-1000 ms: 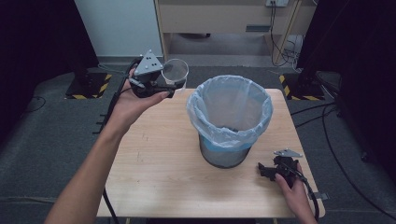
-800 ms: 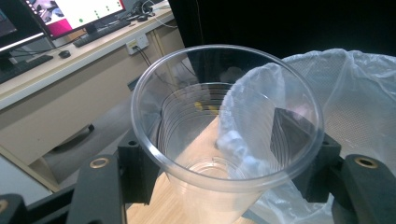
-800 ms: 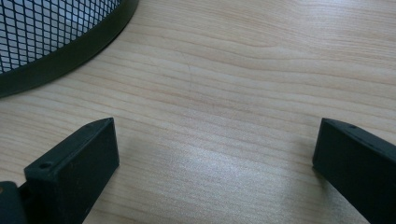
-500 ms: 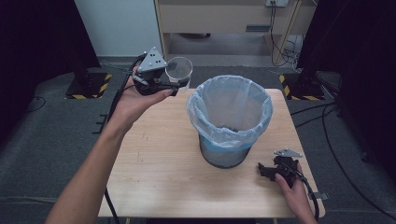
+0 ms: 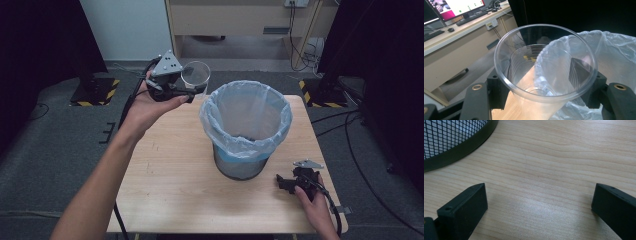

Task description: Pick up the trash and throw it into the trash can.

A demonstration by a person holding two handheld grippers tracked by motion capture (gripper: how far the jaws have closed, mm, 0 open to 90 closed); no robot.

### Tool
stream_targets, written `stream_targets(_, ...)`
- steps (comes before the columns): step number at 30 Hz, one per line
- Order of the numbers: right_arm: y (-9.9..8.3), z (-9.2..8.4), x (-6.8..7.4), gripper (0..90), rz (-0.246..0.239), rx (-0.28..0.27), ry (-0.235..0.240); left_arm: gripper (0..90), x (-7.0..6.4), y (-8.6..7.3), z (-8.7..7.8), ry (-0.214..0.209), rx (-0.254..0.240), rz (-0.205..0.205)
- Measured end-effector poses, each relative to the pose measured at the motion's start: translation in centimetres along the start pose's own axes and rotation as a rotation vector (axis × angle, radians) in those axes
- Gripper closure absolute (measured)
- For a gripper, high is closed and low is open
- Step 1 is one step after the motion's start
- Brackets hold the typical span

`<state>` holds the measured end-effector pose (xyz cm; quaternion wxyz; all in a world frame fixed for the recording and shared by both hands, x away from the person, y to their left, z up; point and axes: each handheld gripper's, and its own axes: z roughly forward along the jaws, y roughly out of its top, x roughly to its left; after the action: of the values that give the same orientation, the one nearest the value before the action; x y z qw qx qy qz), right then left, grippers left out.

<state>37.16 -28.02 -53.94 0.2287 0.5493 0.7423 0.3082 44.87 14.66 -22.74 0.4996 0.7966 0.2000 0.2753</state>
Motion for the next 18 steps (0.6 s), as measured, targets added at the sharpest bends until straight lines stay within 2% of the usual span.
stream_targets(18,0.0,0.0,0.0,0.3,0.000,0.000,0.000,35.0,-0.7,0.6,1.2,-0.027,-0.002,0.004)
